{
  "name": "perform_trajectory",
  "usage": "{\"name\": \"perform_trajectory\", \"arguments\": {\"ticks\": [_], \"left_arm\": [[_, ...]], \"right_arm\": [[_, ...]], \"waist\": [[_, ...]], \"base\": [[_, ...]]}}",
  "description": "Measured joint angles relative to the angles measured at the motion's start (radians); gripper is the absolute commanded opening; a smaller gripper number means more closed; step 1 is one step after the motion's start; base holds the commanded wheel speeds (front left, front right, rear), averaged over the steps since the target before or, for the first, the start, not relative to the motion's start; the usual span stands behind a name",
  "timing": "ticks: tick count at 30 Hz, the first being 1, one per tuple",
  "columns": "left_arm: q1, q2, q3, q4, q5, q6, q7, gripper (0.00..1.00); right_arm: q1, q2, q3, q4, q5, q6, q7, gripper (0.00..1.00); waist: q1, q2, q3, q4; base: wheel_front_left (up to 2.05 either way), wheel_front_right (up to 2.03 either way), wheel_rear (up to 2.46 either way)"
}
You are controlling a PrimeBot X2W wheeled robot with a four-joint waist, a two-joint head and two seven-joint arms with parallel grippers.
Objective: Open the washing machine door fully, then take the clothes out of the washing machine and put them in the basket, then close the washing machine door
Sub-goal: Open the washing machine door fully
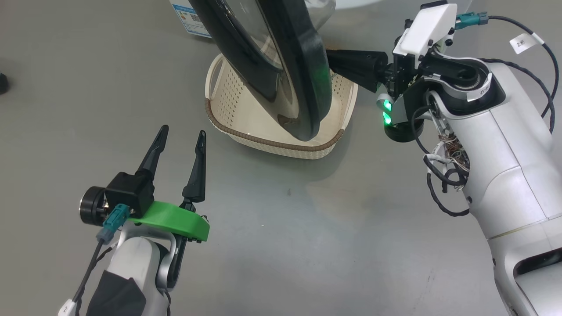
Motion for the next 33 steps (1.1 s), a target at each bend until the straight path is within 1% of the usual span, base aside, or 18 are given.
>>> {"name": "perform_trajectory", "arguments": {"ticks": [16,19,22,30,31,33], "left_arm": [[0.006,0.000,-0.012,-0.003,0.000,0.000,0.000,1.00],[0.009,0.000,-0.014,-0.003,0.000,0.000,0.000,1.00],[0.012,0.000,-0.016,-0.003,0.000,0.000,0.000,1.00],[0.027,0.000,-0.002,-0.002,0.003,0.018,0.000,1.00],[0.030,0.000,-0.001,-0.002,0.006,0.018,0.000,1.00],[0.035,0.000,0.004,-0.001,0.008,0.018,0.000,1.00]], "right_arm": [[0.046,-0.001,0.193,-0.094,0.151,0.000,-0.037,0.00],[0.046,0.000,0.231,-0.110,0.158,0.000,-0.053,0.00],[0.046,0.000,0.257,-0.119,0.170,-0.007,-0.068,0.00],[0.058,0.001,0.286,-0.117,0.193,-0.007,-0.118,0.00],[0.059,0.002,0.289,-0.114,0.186,-0.006,-0.128,0.00],[0.060,0.005,0.290,-0.102,0.153,0.011,-0.157,0.00]], "waist": [[0.0000,-0.0001,-0.004,0.010],[0.0000,0.0000,-0.005,0.012],[0.0000,0.0000,-0.007,0.015],[-0.0001,0.0000,-0.020,0.010],[0.0000,0.0000,-0.024,0.007],[0.0000,0.0000,-0.032,0.001]], "base": [[0.00,0.00,0.00],[0.00,0.00,0.00],[0.00,0.00,0.00],[0.00,0.00,0.00],[0.00,0.00,0.00],[0.00,0.00,0.00]]}}
